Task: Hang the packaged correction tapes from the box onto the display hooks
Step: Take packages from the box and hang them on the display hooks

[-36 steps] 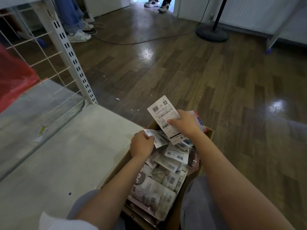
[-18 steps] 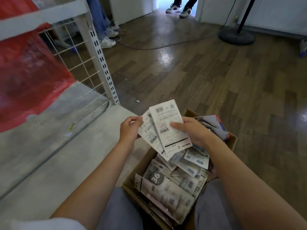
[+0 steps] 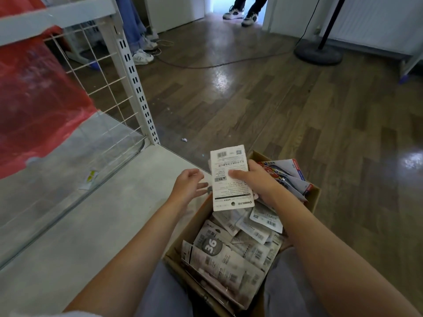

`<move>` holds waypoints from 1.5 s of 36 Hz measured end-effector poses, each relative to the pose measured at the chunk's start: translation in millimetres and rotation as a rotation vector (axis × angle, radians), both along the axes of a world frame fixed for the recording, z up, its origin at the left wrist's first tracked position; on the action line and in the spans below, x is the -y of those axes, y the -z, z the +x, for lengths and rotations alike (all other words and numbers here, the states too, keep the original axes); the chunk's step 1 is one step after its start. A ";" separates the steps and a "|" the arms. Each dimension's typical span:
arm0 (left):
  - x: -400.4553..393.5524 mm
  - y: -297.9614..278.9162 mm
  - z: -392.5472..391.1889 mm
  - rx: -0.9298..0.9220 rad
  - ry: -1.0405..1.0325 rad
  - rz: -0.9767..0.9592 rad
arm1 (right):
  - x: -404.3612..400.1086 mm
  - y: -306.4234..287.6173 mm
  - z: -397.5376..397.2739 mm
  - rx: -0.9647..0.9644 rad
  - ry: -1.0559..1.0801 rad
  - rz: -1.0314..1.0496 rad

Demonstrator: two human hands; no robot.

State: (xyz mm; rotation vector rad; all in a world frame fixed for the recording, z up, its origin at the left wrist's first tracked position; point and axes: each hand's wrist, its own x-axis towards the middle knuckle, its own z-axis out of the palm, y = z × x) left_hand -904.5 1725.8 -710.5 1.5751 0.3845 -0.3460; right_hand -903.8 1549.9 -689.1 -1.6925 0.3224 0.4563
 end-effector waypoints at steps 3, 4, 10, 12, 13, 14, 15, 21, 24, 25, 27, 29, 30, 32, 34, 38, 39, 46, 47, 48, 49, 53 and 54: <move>3.0 4.2 -4.7 0.221 0.143 0.260 | -0.7 0.5 2.6 -0.005 0.085 -0.013; 3.6 4.6 -6.3 0.328 0.224 0.360 | -0.7 0.2 2.8 -0.017 0.094 -0.004; -1.1 18.7 -6.1 0.722 0.552 0.690 | -1.4 -6.5 2.7 -0.071 0.054 0.163; -3.1 20.1 -2.8 0.789 0.501 0.661 | -0.6 -9.1 2.5 -0.113 0.024 0.229; -3.6 21.0 -0.6 0.806 0.468 0.619 | 0.6 -10.1 1.7 -0.148 0.007 0.254; -3.2 19.2 -0.2 0.799 0.434 0.557 | 2.3 -9.6 1.4 -0.176 -0.011 0.266; -3.1 18.3 0.1 0.751 0.404 0.483 | 3.9 -8.9 1.6 -0.188 -0.028 0.260; -4.2 9.0 0.9 0.319 0.219 0.011 | 0.5 -4.6 3.5 -0.145 -0.056 0.062; -6.4 5.3 0.0 0.117 0.157 -0.234 | -1.7 -3.3 2.9 -0.114 -0.070 -0.023; -7.6 6.0 0.2 0.078 0.146 -0.279 | -2.3 -3.2 3.0 -0.100 -0.081 -0.049; -9.2 8.3 0.7 0.038 0.137 -0.306 | -2.7 -2.2 3.0 -0.063 -0.094 -0.072; -10.2 9.3 0.4 0.017 0.126 -0.305 | -2.6 -0.2 3.2 -0.022 -0.077 -0.063; -10.0 9.2 0.2 0.010 0.120 -0.305 | -2.5 1.4 3.7 -0.002 -0.065 -0.068; -9.3 9.3 0.4 0.000 0.116 -0.307 | -2.3 3.7 4.7 0.019 -0.044 -0.081; -7.9 9.4 0.6 -0.004 0.110 -0.305 | -2.3 5.6 5.7 0.009 -0.033 -0.059; -4.1 7.0 0.6 0.005 0.091 -0.297 | -2.6 9.1 8.1 -0.004 -0.033 0.001; -3.2 6.4 0.4 0.009 0.088 -0.307 | -3.0 9.2 8.0 -0.008 -0.039 0.016; -1.4 6.2 1.3 0.060 -0.003 -0.318 | -8.0 5.1 4.7 0.013 -0.077 0.019; -1.9 6.6 2.1 0.061 -0.021 -0.327 | -7.9 4.4 4.2 0.020 -0.070 0.017; -2.5 7.4 2.8 0.059 -0.028 -0.335 | -7.2 5.0 4.4 0.027 -0.065 0.009; -2.8 7.6 3.2 0.057 -0.029 -0.340 | -6.4 5.6 4.3 0.036 -0.060 0.000; -1.9 5.7 2.4 0.050 -0.020 -0.351 | -6.7 1.2 3.2 0.081 -0.054 -0.052; -1.1 5.1 2.2 0.047 -0.018 -0.343 | -6.6 1.4 4.1 0.090 -0.044 -0.061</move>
